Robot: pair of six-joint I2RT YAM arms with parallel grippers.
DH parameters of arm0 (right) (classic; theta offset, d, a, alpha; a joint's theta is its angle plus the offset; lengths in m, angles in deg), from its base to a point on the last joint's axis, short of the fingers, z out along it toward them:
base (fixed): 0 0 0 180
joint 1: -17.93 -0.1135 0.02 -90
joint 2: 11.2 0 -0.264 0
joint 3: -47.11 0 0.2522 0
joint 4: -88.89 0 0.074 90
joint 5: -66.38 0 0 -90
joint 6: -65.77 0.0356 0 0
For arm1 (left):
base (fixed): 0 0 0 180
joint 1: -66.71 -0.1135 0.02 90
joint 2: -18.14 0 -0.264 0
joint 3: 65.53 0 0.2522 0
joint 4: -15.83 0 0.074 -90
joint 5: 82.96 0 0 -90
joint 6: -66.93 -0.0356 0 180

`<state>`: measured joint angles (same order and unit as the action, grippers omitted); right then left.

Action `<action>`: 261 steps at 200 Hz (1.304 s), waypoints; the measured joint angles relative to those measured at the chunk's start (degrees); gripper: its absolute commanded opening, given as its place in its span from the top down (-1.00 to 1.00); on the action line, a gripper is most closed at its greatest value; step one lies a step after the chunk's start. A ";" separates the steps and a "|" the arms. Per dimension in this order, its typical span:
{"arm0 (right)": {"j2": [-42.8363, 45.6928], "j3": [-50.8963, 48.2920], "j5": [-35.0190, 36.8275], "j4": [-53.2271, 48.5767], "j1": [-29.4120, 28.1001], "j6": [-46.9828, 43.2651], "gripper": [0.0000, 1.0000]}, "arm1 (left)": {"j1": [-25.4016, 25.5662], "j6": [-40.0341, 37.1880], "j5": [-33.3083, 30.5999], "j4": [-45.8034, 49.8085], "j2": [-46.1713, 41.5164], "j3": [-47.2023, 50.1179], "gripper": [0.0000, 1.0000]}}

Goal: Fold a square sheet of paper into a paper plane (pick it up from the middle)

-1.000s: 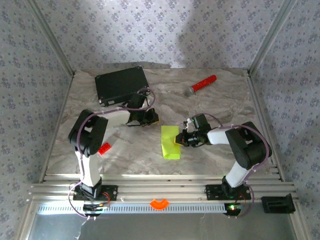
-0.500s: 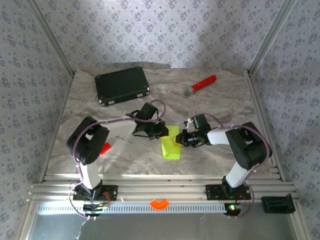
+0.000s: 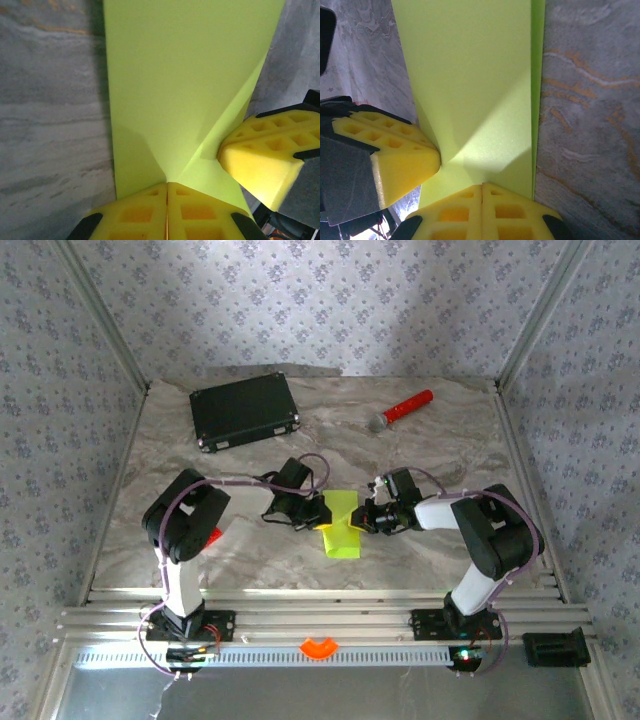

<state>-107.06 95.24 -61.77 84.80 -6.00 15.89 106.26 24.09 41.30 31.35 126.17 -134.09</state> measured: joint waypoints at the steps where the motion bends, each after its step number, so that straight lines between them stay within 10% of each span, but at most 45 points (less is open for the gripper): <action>1: 0.00 0.00 0.00 0.00 0.00 0.00 1.00 | -0.02 -0.11 0.00 -0.11 -0.02 0.09 0.83; 261: 1.05 -1.64 0.92 1.99 0.00 0.74 1.00 | 3.08 -3.54 -6.14 1.68 -7.10 6.03 0.83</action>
<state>-106.01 93.60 -60.86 86.79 -6.00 16.64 109.34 20.54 35.15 33.03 119.07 -128.06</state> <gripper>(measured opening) 0.051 0.085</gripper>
